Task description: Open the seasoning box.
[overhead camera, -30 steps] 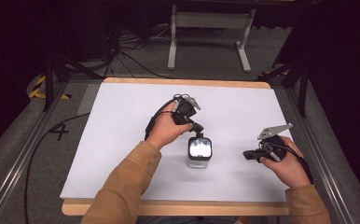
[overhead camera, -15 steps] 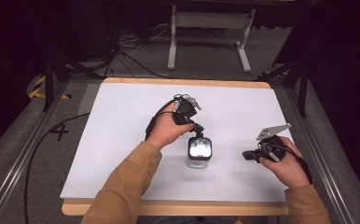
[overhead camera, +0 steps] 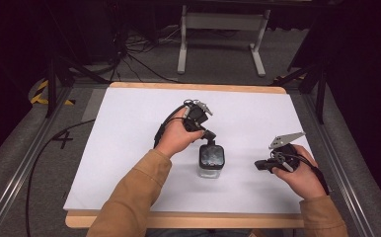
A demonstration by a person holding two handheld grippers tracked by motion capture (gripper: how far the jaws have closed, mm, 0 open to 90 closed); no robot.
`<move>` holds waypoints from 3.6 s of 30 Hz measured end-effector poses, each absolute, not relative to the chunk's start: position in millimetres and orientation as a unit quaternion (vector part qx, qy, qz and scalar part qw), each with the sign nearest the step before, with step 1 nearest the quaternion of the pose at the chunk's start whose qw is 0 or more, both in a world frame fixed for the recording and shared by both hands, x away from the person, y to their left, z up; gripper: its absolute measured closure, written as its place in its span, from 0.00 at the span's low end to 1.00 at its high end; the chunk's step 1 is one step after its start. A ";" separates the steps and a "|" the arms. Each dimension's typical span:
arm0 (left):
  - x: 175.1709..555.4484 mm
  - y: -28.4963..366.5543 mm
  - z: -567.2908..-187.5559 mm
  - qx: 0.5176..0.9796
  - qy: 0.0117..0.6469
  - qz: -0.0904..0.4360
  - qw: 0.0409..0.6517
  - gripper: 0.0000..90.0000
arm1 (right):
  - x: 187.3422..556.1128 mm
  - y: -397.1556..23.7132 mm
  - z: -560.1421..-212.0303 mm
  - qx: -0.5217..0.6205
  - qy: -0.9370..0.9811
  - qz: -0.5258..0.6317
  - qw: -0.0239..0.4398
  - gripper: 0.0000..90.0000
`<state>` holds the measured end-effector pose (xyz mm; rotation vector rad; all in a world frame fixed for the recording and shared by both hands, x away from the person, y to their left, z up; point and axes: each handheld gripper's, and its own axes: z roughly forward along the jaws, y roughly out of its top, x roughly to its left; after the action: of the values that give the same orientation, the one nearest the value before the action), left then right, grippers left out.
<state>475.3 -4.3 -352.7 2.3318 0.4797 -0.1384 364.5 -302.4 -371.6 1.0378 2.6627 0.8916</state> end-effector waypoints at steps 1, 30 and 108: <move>475.5 -4.3 -352.8 0.909 0.187 -0.054 0.370 1.00 | 364.5 -302.3 -371.5 0.345 0.887 0.297 0.073 1.00; 477.3 -4.8 -355.2 0.904 0.193 -0.065 0.376 1.00 | 353.1 -256.8 -370.4 0.243 0.868 0.429 0.057 1.00; 376.9 49.0 -404.7 0.887 0.201 -0.014 0.416 0.94 | 392.6 -224.0 -361.3 0.258 0.798 0.532 0.113 1.00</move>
<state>376.9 49.0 -404.7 2.2270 0.5039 -0.0364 392.6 -224.0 -361.3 0.7581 2.3405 1.5619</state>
